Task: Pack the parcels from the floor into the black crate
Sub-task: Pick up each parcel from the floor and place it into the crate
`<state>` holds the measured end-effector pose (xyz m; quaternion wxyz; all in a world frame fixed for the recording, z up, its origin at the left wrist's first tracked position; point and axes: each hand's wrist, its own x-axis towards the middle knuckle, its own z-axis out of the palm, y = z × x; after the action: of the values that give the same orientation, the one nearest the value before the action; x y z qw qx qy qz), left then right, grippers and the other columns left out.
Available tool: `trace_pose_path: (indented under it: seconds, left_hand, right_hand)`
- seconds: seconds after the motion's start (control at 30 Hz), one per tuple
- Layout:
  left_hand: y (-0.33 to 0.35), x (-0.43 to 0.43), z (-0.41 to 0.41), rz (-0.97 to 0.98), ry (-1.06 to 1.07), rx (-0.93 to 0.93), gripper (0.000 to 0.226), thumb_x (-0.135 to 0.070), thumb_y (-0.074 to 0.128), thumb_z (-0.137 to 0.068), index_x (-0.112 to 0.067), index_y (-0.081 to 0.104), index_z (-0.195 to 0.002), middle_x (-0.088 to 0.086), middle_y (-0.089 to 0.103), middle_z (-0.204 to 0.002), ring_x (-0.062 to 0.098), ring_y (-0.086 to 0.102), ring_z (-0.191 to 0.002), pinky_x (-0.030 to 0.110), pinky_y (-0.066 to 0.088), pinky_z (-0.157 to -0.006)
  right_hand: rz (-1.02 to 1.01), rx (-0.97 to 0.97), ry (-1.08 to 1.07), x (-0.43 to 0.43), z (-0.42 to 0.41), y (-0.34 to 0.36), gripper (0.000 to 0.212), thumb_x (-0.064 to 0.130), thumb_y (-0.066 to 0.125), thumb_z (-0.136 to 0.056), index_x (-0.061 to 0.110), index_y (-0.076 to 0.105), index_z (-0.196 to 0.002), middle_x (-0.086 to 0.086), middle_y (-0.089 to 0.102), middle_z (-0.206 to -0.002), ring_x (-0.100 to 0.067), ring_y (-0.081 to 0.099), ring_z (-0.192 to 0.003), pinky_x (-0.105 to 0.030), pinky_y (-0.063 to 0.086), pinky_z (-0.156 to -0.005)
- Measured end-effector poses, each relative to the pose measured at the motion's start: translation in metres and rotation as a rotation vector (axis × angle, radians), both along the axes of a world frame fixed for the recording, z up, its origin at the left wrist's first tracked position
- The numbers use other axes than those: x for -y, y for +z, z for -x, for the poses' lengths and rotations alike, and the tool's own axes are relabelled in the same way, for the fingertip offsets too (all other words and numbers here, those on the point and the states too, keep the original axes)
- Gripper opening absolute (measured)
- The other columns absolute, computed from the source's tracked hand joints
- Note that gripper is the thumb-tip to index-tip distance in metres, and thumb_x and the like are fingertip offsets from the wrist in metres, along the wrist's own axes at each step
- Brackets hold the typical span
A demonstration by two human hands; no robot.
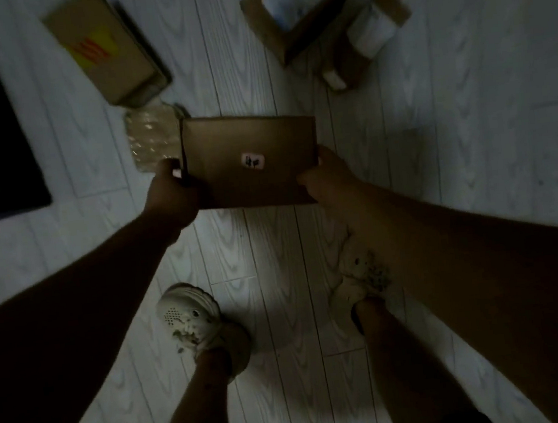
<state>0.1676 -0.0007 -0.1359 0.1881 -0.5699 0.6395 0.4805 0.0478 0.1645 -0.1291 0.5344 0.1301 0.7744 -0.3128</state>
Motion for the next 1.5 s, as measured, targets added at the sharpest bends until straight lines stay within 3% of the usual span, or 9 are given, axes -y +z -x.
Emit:
trace_pose_path:
  seconds: [0.17,0.33,0.47,0.6,0.87,1.0,1.27,1.4,1.5]
  left_hand:
    - [0.148,0.042,-0.010,0.049,-0.043,-0.114,0.057,-0.007,0.062,-0.085,-0.012,0.040,-0.137,0.008,0.055,-0.110,0.029,0.058,-0.101,0.032,0.048,-0.072]
    - [0.320,0.087,-0.036,0.064,-0.090,-0.235,0.052,-0.004,0.058,-0.089,-0.013,0.039,-0.138,0.012,0.057,-0.110,0.019,0.057,-0.079,0.026,0.050,-0.064]
    - [0.420,0.108,-0.073,0.136,-0.138,-0.307,0.052,-0.007,0.058,-0.090,-0.009,0.039,-0.138,0.011,0.058,-0.121,0.020,0.056,-0.092,0.028,0.046,-0.075]
    - [0.490,0.115,-0.109,0.206,-0.078,-0.358,0.052,-0.009,0.057,-0.091,-0.013,0.038,-0.139,0.004,0.055,-0.122,0.022,0.057,-0.103,0.035,0.048,-0.091]
    - [0.580,0.132,-0.176,0.372,0.100,-0.445,0.057,-0.004,0.057,-0.089,-0.015,0.037,-0.141,0.010,0.058,-0.123,0.019,0.061,-0.090,0.032,0.054,-0.072]
    - [0.614,0.158,-0.214,0.439,0.139,-0.473,0.062,-0.004,0.058,-0.088,-0.019,0.034,-0.143,0.006,0.059,-0.110,0.019,0.061,-0.087,0.042,0.054,-0.085]
    - [0.640,0.242,-0.326,0.480,-0.026,-0.439,0.065,-0.007,0.064,-0.084,-0.019,0.037,-0.141,0.008,0.055,-0.132,0.025,0.054,-0.117,0.040,0.047,-0.097]
    - [0.642,0.286,-0.378,0.490,-0.135,-0.433,0.061,-0.006,0.071,-0.078,-0.012,0.044,-0.132,0.006,0.059,-0.122,0.013,0.053,-0.097,0.014,0.042,-0.066]
    - [0.638,0.313,-0.398,0.522,-0.200,-0.371,0.062,-0.011,0.074,-0.076,-0.013,0.045,-0.130,0.005,0.060,-0.120,0.014,0.055,-0.097,0.018,0.041,-0.068]
  right_hand:
    - [0.057,-0.089,0.040,0.026,-0.002,0.147,0.074,-0.007,0.048,-0.089,0.027,0.023,-0.150,-0.009,0.044,-0.144,-0.030,0.049,-0.124,-0.040,0.047,-0.100]
    - [0.185,-0.196,0.004,0.052,-0.034,0.313,0.068,-0.006,0.046,-0.091,0.028,0.029,-0.148,-0.007,0.049,-0.140,-0.028,0.049,-0.123,-0.038,0.046,-0.099]
    - [0.283,-0.293,-0.015,0.071,-0.070,0.402,0.061,-0.001,0.048,-0.093,0.029,0.036,-0.144,-0.007,0.052,-0.133,-0.026,0.051,-0.119,-0.043,0.046,-0.099]
    - [0.298,-0.404,0.074,0.088,-0.092,0.467,0.066,-0.001,0.045,-0.091,0.026,0.027,-0.149,-0.007,0.043,-0.143,-0.025,0.049,-0.120,-0.027,0.046,-0.073]
    - [0.489,-0.574,0.272,0.128,-0.132,0.564,0.062,0.008,0.050,-0.095,0.027,0.026,-0.149,-0.005,0.051,-0.136,-0.022,0.050,-0.121,-0.027,0.042,-0.089]
    - [0.590,-0.644,0.367,0.155,-0.167,0.599,0.067,0.008,0.056,-0.093,0.031,0.026,-0.148,0.001,0.047,-0.142,-0.020,0.044,-0.130,-0.026,0.037,-0.093]
    - [0.492,-0.735,0.577,0.257,-0.282,0.609,0.073,0.020,0.064,-0.088,0.027,0.025,-0.149,-0.007,0.039,-0.139,-0.024,0.045,-0.124,-0.027,0.038,-0.093]
    - [0.423,-0.741,0.613,0.302,-0.334,0.596,0.074,0.023,0.062,-0.090,0.025,0.020,-0.151,-0.007,0.036,-0.143,-0.024,0.043,-0.127,-0.028,0.037,-0.099]
    - [0.397,-0.748,0.605,0.324,-0.356,0.591,0.076,0.023,0.063,-0.090,0.025,0.018,-0.152,-0.006,0.034,-0.145,-0.023,0.043,-0.128,-0.030,0.038,-0.102]
